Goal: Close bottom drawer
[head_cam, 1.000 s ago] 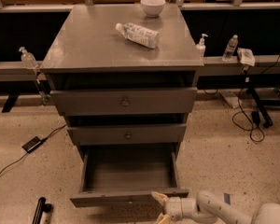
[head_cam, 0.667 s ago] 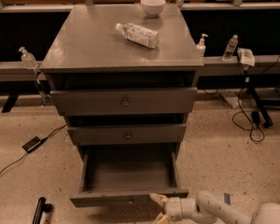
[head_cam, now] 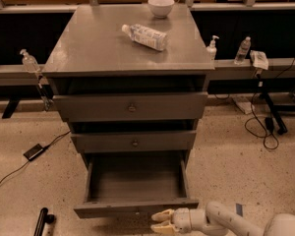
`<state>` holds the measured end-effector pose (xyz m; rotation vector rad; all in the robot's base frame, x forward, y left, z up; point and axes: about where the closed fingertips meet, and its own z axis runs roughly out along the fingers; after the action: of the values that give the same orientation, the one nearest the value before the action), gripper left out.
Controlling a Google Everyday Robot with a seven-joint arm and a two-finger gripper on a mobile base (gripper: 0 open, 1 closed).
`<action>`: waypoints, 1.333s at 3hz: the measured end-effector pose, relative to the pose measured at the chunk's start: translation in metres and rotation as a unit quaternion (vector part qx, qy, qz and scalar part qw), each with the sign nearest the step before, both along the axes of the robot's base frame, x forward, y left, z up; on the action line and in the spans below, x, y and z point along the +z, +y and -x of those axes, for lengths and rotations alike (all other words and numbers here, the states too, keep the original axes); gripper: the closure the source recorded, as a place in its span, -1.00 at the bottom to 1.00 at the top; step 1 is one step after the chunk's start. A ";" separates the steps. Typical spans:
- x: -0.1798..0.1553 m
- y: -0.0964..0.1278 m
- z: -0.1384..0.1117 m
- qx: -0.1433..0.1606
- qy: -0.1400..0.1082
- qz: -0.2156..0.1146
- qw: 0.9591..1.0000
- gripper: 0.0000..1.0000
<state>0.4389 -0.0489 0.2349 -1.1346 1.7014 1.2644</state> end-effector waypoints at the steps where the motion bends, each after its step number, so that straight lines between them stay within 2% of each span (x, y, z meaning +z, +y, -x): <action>1: 0.000 0.002 0.001 0.001 0.001 -0.001 1.000 0.62; 2: 0.000 0.002 -0.003 -0.023 -0.039 -0.002 0.999 1.00; 3: -0.010 0.002 -0.018 -0.060 -0.097 0.000 0.994 1.00; 4: -0.027 -0.007 -0.042 -0.101 -0.129 0.028 0.986 1.00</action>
Offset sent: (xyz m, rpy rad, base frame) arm 0.0153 -0.0049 0.0075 0.0014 -0.3111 -0.1899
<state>0.4806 -0.0558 0.2077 -1.0756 1.6190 0.9083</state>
